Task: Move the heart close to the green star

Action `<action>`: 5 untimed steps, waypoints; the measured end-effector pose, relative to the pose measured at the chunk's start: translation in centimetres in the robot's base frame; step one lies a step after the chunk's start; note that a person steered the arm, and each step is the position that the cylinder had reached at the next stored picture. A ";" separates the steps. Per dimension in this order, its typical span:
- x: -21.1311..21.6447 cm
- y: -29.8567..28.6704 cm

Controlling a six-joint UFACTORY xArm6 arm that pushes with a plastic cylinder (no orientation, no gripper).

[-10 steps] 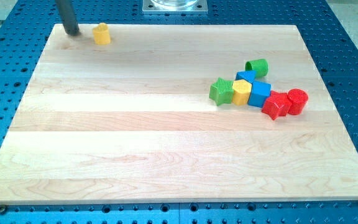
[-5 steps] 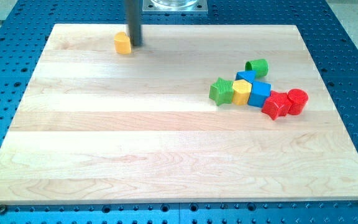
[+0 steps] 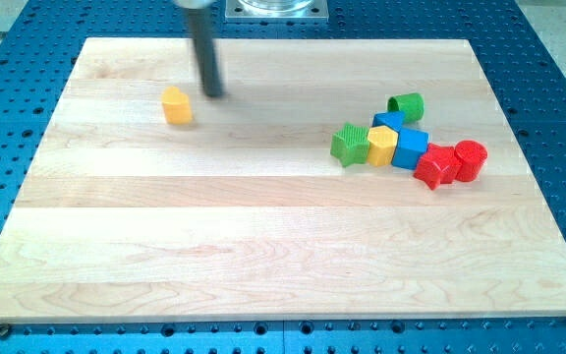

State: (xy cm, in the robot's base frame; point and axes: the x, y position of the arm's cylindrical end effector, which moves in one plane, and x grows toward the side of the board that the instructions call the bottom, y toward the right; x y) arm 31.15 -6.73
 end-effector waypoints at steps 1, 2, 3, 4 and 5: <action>-0.4 -9.4; 2.7 -15.3; 3.8 -5.0; 3.9 4.5; 3.8 1.2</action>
